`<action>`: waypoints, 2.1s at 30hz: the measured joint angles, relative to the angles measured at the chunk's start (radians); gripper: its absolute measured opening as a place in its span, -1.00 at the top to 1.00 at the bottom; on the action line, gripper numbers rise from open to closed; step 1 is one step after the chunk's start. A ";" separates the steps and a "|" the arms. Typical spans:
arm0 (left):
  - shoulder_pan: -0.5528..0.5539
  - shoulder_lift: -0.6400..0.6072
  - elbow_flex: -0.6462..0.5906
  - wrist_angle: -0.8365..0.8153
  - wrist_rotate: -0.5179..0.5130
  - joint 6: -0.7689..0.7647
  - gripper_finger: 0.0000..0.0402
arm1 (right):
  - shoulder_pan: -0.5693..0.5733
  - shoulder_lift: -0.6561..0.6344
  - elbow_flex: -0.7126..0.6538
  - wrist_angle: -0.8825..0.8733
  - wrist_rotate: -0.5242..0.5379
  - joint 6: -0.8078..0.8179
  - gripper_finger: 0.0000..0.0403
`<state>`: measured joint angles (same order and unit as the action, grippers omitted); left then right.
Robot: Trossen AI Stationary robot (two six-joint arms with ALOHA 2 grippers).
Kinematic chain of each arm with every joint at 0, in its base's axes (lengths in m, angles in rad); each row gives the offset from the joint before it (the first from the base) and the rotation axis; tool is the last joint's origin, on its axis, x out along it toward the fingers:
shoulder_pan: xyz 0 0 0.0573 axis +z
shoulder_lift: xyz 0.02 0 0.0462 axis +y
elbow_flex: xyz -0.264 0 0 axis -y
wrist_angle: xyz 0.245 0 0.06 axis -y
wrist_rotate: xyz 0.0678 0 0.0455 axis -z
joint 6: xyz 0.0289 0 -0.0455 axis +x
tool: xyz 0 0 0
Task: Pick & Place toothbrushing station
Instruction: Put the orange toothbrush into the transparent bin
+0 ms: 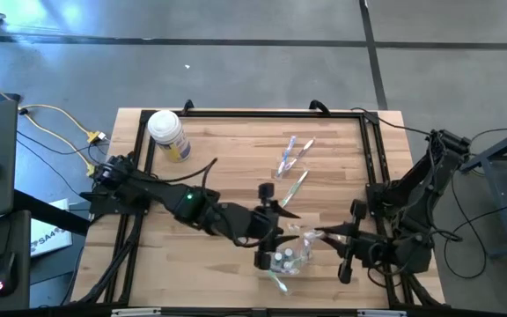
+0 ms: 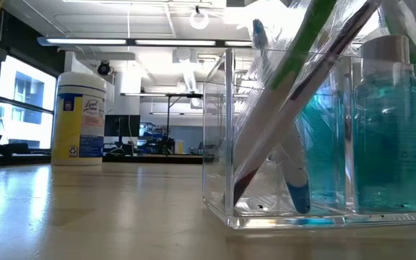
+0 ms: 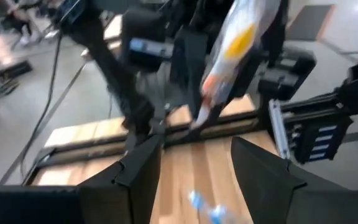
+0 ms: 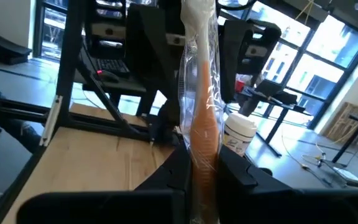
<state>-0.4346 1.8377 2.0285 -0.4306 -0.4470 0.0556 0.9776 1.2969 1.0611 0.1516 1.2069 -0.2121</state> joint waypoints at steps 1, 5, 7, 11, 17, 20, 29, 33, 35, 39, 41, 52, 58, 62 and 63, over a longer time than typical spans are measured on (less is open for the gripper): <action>0.004 0.005 0.000 0.022 0.017 0.020 0.04 | -0.007 0.005 0.000 0.005 0.000 -0.003 0.85; 0.001 0.030 0.000 0.115 0.070 0.086 0.04 | -0.024 0.011 0.000 0.003 -0.001 -0.002 0.85; 0.001 0.039 0.000 0.145 0.076 0.104 0.04 | -0.037 0.009 0.000 0.005 -0.002 -0.001 0.85; 0.003 0.045 0.000 0.166 0.075 0.126 0.04 | -0.056 0.010 0.000 0.003 -0.008 0.000 0.85; 0.003 0.045 0.000 0.203 0.079 0.166 0.04 | -0.058 0.009 0.000 0.009 -0.032 0.006 0.85; 0.003 0.045 0.000 0.204 0.076 0.169 0.04 | -0.058 0.009 0.000 0.011 -0.034 0.005 0.85; 0.017 0.067 -0.002 0.192 0.075 0.251 0.04 | -0.073 0.009 0.000 0.010 -0.044 0.006 0.85; 0.017 0.065 -0.001 0.203 0.064 0.251 0.04 | -0.083 0.009 0.000 0.009 -0.057 0.006 0.85; 0.016 0.065 -0.001 0.211 0.063 0.251 0.04 | -0.083 0.009 0.000 0.010 -0.058 0.005 0.85; 0.016 0.065 -0.001 0.236 0.063 0.251 0.04 | -0.083 0.009 0.000 0.011 -0.061 0.005 0.85; 0.017 0.065 -0.001 0.240 0.063 0.251 0.07 | -0.083 0.009 0.000 0.011 -0.061 0.005 0.85; 0.024 0.064 0.000 0.239 0.061 0.254 0.82 | -0.083 0.010 0.000 0.006 -0.064 0.006 0.85; 0.024 0.063 0.000 0.231 0.062 0.251 0.88 | -0.083 0.010 -0.001 -0.007 -0.067 0.018 0.83; 0.022 0.063 0.000 0.224 0.062 0.255 0.94 | -0.084 0.010 -0.001 -0.019 -0.093 0.032 0.68; 0.022 0.063 0.000 0.224 0.062 0.255 0.95 | -0.084 0.010 -0.001 -0.020 -0.095 0.032 0.63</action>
<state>-0.4129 1.9011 2.0289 -0.2070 -0.3851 0.3111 0.8940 1.3071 1.0603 0.1315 1.1120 -0.1799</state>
